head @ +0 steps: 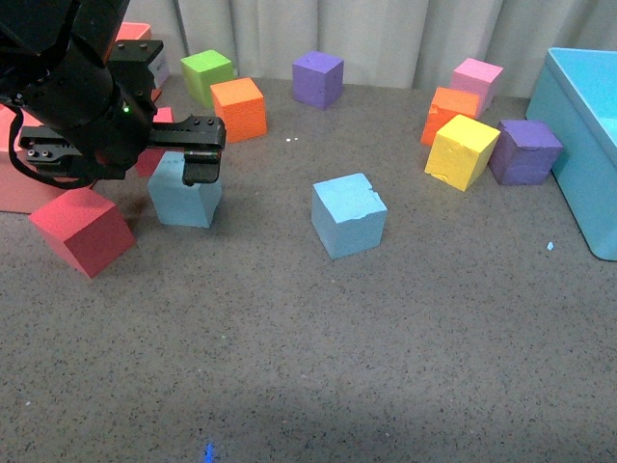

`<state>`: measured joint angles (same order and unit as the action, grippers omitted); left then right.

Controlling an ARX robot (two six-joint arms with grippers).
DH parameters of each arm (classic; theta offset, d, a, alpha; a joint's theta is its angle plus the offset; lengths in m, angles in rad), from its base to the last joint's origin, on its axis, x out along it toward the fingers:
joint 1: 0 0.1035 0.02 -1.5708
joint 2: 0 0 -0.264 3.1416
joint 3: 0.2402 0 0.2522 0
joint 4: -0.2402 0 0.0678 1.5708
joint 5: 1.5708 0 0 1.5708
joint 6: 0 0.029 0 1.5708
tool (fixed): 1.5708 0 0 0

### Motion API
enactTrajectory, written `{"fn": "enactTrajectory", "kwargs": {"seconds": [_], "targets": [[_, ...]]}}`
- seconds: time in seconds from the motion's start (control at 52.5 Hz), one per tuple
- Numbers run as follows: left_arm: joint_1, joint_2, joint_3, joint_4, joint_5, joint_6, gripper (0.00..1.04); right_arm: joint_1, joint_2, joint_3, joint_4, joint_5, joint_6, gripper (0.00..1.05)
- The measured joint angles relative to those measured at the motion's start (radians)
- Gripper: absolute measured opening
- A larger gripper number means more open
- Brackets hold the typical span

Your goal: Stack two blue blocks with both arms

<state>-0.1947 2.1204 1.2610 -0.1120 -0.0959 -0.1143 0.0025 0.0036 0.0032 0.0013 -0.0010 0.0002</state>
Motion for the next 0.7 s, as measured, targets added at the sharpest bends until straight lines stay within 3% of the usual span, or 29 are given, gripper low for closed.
{"fn": "enactTrajectory", "kwargs": {"seconds": [0.419, 0.59, 0.705], "targets": [[0.016, 0.156, 0.185, -0.139, 0.046, -0.047, 0.98, 0.0, 0.0, 0.0, 0.0, 0.0, 0.0, 0.95], [0.017, 0.176, 0.203, -0.144, 0.045, -0.045, 0.76, 0.0, 0.0, 0.0, 0.0, 0.0, 0.0, 0.95], [0.01, 0.165, 0.201, -0.135, 0.024, -0.068, 0.57, 0.0, 0.0, 0.0, 0.0, 0.0, 0.0, 0.95]]}}
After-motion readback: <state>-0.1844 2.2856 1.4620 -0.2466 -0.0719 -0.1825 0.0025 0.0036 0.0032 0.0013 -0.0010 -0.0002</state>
